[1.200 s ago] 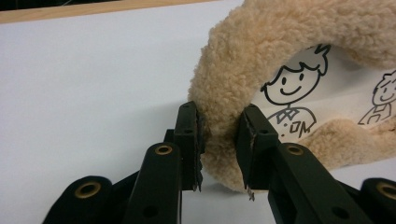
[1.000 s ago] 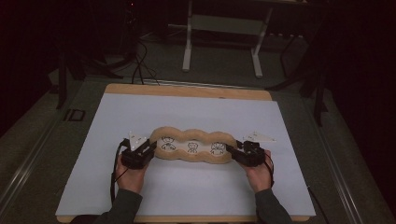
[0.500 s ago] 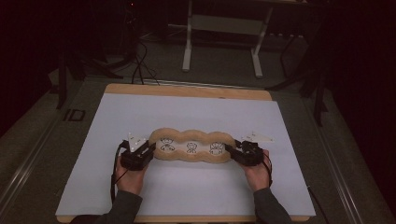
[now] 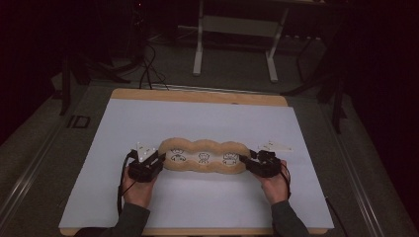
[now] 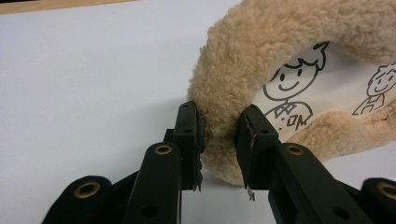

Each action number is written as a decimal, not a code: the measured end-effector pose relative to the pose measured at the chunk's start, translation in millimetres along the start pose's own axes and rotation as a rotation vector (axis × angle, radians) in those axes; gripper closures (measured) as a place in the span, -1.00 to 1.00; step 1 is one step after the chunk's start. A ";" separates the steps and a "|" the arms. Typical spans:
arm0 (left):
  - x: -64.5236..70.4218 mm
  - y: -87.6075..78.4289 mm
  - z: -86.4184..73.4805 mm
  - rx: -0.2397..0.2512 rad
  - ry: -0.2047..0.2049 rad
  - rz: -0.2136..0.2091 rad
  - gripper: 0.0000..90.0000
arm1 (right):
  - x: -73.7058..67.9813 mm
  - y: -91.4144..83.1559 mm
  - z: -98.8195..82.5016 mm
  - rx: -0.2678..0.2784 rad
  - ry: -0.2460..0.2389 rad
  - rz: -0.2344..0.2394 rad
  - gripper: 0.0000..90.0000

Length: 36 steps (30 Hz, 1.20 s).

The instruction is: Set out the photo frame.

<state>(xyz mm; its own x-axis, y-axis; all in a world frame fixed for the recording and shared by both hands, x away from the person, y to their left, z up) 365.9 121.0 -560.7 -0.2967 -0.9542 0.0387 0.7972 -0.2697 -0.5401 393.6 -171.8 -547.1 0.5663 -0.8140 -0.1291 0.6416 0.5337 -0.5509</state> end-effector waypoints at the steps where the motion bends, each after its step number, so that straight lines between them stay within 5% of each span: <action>1: 0.2 -0.2 -0.5 0.004 -0.003 0.002 0.60 | -0.2 0.0 -0.5 -0.001 0.004 0.004 0.30; 12: -3.3 -0.9 -1.8 0.004 -0.042 -0.024 0.42 | 1.1 3.1 -7.5 -0.026 0.013 0.011 0.09; 18: -6.9 -4.8 2.1 0.003 -0.062 -0.073 0.21 | 1.2 -2.7 -4.7 -0.014 0.028 0.017 -0.07; 31: -24.3 -31.0 21.5 0.099 -0.050 -0.149 0.08 | 4.0 -21.1 3.6 -0.001 0.031 0.023 -0.16; 36: -33.4 -38.3 25.0 0.100 -0.055 -0.183 0.02 | 6.9 -28.1 2.8 -0.016 0.009 0.016 -0.16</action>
Point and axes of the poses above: each handheld gripper's, and its own axes: y roughly forward along the jaws, z roughly out of its top, x roughly to its right, the point moved 10 cm from there along y, roughly forward along the jaws, and after that the axes turned 1 degree about z, right-handed, at the moved point
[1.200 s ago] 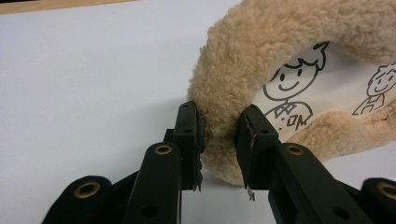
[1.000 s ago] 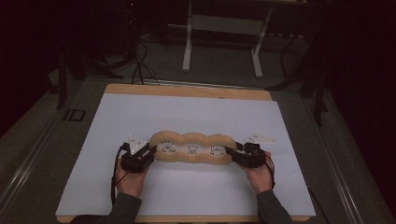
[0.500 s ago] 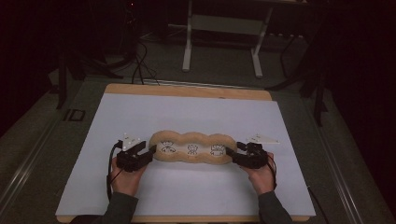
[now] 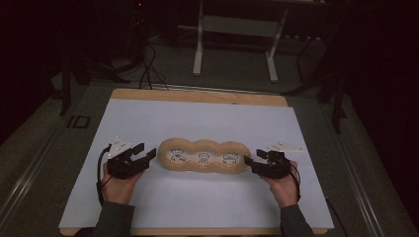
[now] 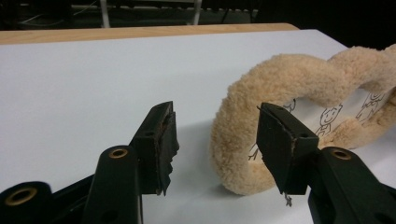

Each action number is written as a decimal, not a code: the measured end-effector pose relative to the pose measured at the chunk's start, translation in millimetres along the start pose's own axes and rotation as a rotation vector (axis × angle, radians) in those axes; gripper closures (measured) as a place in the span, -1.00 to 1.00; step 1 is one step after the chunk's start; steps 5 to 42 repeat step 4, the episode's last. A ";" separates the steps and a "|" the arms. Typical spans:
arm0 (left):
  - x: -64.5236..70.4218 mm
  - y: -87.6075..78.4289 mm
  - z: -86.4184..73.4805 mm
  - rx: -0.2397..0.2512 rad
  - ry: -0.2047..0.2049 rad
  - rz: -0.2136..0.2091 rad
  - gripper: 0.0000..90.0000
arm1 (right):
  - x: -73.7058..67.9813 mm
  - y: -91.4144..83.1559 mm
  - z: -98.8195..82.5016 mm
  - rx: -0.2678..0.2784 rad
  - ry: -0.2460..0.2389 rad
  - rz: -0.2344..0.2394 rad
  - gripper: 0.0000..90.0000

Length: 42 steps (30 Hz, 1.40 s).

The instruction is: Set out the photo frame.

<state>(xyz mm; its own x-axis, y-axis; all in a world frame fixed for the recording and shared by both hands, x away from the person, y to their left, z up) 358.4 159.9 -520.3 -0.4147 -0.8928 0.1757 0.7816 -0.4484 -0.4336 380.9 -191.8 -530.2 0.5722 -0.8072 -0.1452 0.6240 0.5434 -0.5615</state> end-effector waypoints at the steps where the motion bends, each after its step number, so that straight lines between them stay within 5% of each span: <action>1: -1.3 -0.6 -0.3 -0.009 0.001 -0.008 0.02 | 0.3 -1.6 -0.5 -0.006 -0.003 0.001 -0.16; 4: -7.9 -2.1 -2.9 -0.043 0.019 -0.002 0.00 | 1.5 -6.4 -2.8 -0.034 -0.026 0.007 -0.16; 42: -7.9 -2.1 -2.9 -0.043 0.019 -0.002 0.00 | 1.5 -6.4 -2.8 -0.034 -0.026 0.007 -0.16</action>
Point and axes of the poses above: each handheld gripper's, and its own axes: y roughly forward along the jaws, z roughly out of its top, x roughly to its right, the point moved 10 cm from there along y, roughly forward along the jaws, and after that the axes turned 1 degree about z, right-handed, at the moved point
